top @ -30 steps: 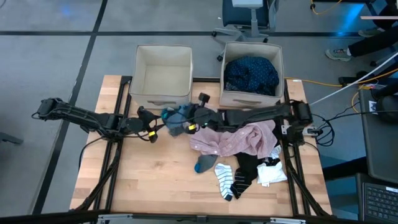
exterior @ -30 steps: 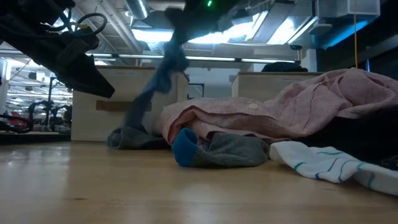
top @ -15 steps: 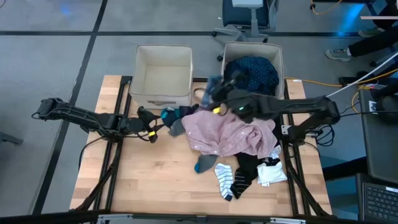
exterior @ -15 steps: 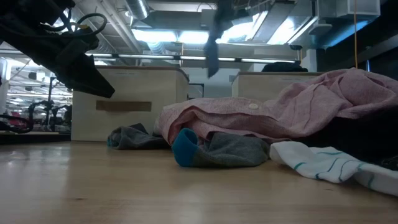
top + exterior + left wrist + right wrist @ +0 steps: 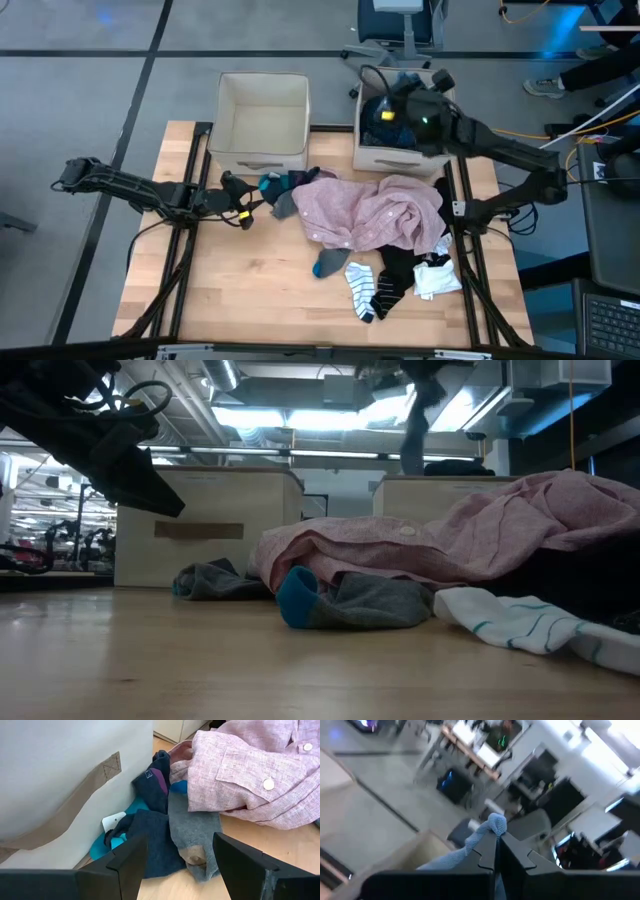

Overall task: Sort clothes
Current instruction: Put the top blue sock into the right laundry organizer

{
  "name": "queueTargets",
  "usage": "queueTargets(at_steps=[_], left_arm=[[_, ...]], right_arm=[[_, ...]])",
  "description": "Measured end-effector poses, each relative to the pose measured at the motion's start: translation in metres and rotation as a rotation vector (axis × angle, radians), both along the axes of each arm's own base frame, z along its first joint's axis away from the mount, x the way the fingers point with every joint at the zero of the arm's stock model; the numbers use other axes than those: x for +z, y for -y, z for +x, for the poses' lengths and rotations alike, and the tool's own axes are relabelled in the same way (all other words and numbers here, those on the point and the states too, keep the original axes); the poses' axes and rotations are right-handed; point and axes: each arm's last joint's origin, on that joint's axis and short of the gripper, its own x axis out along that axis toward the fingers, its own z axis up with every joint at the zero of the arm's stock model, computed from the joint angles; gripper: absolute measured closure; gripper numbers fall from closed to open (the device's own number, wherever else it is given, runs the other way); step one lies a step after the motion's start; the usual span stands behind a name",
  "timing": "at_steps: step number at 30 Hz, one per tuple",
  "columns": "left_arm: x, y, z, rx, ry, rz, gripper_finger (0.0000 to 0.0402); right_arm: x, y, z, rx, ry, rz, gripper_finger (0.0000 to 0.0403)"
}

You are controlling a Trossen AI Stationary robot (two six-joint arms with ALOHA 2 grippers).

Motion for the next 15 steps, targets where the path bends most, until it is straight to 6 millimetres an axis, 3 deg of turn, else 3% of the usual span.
queueTargets(at_steps=[8,15], left_arm=[[0.000,0.000,0.000,0.000,-0.002,0.000,0.0184],[0.000,0.000,0.000,0.000,-0.002,0.000,0.0184]], right_arm=[[-0.050,0.051,-0.002,0.074,0.106,0.393,0.0386],[-0.088,0.082,0.006,-0.032,0.137,0.511,0.0386]])
